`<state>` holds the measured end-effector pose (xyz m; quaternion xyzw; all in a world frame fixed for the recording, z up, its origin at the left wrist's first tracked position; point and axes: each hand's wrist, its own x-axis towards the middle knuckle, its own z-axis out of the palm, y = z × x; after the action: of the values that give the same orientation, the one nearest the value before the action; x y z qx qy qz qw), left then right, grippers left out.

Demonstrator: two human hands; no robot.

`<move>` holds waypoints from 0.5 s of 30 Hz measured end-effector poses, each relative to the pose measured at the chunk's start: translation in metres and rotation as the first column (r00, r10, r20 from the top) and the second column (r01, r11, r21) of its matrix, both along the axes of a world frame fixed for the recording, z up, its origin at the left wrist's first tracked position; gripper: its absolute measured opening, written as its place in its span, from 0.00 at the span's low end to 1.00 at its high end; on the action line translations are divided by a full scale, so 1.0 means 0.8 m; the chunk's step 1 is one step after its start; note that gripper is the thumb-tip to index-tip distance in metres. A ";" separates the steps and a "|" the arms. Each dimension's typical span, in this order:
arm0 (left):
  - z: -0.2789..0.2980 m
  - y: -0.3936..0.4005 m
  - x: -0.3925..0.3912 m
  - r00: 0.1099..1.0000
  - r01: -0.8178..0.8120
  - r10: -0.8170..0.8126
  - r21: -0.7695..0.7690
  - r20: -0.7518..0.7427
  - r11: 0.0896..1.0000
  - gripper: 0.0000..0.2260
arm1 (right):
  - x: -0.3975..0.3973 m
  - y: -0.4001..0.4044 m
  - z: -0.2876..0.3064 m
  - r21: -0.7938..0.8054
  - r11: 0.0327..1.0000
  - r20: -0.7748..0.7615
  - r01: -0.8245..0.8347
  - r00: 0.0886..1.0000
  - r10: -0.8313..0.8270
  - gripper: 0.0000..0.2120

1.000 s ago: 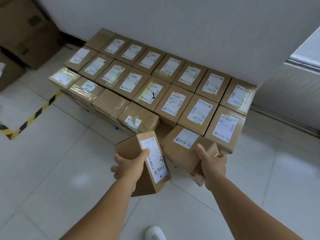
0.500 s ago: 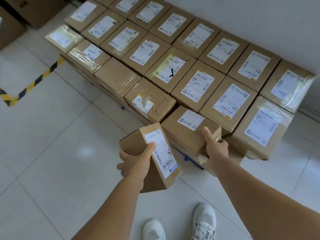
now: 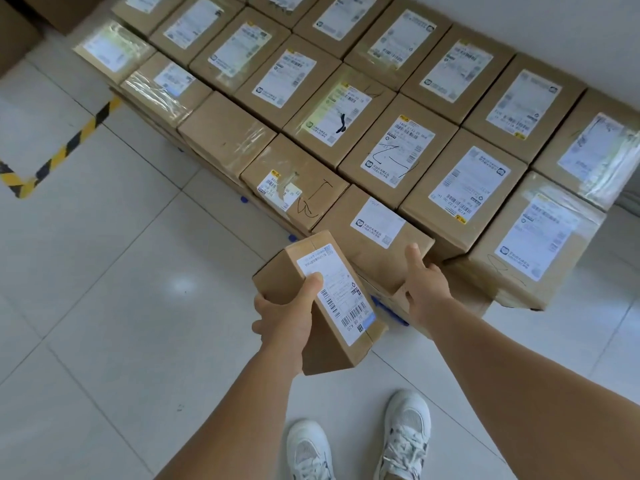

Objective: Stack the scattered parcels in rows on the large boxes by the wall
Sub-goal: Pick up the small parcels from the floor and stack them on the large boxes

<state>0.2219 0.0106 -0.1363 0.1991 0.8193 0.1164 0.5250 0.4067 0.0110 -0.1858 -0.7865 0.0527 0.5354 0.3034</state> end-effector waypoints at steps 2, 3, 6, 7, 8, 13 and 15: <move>0.012 -0.003 0.008 0.995 -0.018 0.017 0.007 0.099 1.000 0.49 | 0.000 -0.019 0.020 -0.029 0.997 -0.036 -0.072 0.997 0.071 0.43; 0.020 -0.004 0.013 0.990 -0.022 0.020 0.011 0.140 1.000 0.51 | 0.000 -0.031 0.030 -0.025 0.994 -0.048 -0.106 0.993 0.105 0.42; 0.039 -0.013 0.035 0.968 -0.009 0.000 0.036 0.250 0.999 0.50 | -0.001 -0.068 0.059 0.037 0.991 -0.092 -0.129 0.987 0.131 0.32; 0.046 -0.016 0.043 0.959 0.001 -0.016 0.053 0.282 0.999 0.49 | 0.000 -0.079 0.069 0.052 0.994 -0.118 -0.092 0.988 0.098 0.28; 0.052 -0.020 0.052 0.951 0.011 -0.033 0.073 0.308 0.997 0.48 | 0.002 -0.090 0.079 0.063 0.997 -0.137 -0.039 0.990 0.047 0.25; 0.067 -0.050 0.096 0.896 0.003 -0.043 0.092 0.441 0.996 0.36 | 0.017 -0.140 0.121 0.187 0.958 -0.178 0.217 0.967 -0.185 0.19; 0.068 -0.064 0.115 0.868 0.018 -0.060 0.090 0.494 0.996 0.32 | 0.025 -0.159 0.131 0.202 0.949 -0.203 0.241 0.958 -0.200 0.18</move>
<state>0.3137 -0.0409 -0.0823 0.2005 0.6475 0.1866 0.7111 0.4271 -0.1160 -0.0810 -0.6845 0.1070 0.5694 0.4424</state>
